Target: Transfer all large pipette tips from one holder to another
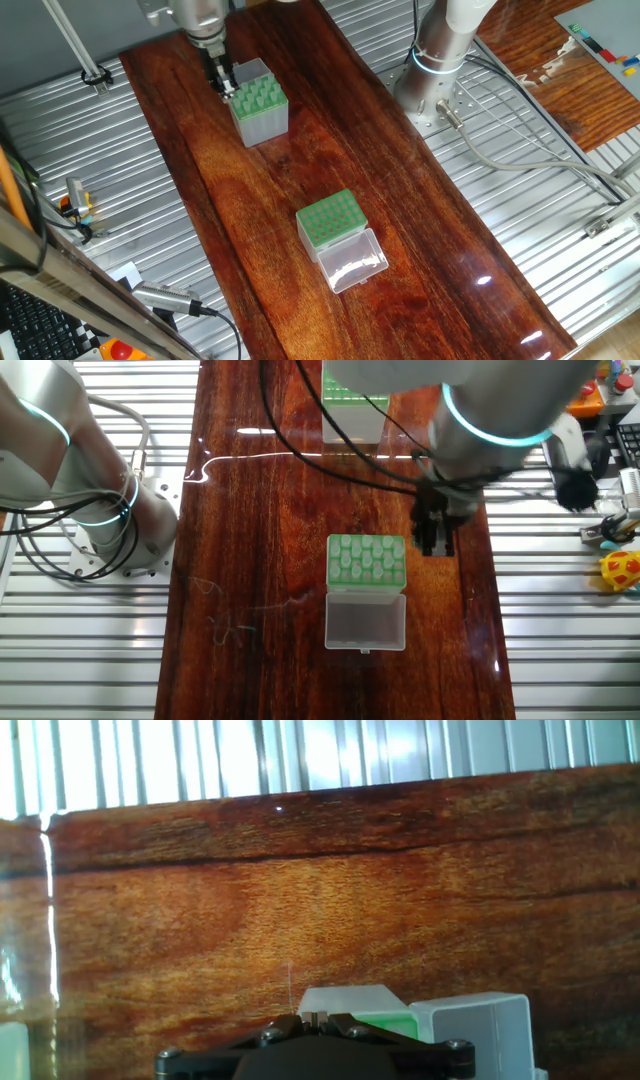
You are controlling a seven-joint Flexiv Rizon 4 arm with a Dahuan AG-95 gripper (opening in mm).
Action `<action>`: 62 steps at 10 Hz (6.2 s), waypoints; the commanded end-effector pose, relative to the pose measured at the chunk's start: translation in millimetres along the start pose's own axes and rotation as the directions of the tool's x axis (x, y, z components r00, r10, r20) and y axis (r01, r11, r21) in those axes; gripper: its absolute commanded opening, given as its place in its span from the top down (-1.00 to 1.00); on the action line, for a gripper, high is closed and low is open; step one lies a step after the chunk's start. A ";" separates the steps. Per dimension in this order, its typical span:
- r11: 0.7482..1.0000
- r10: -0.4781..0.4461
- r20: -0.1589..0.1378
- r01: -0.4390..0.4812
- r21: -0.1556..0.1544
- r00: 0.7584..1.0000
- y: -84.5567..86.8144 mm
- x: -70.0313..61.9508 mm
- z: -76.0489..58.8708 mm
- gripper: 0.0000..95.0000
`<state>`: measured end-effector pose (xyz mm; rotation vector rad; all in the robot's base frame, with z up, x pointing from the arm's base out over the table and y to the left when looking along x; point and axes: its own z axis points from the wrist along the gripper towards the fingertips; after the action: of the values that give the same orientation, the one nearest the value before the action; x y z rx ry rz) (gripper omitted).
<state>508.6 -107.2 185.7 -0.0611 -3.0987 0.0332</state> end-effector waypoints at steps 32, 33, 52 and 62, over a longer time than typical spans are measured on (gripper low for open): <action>0.998 -0.029 0.022 0.031 -0.054 0.999 3.8 19.4 27.4 0.60; 0.998 -0.030 0.022 0.031 -0.052 0.999 4.1 19.1 27.9 0.60; 0.998 -0.043 -0.018 0.042 -0.050 0.999 6.8 16.4 36.2 0.60; 0.997 -0.060 -0.019 0.059 -0.041 0.998 6.4 17.9 26.6 1.00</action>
<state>489.3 -101.0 161.0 0.0322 -3.0792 -0.0306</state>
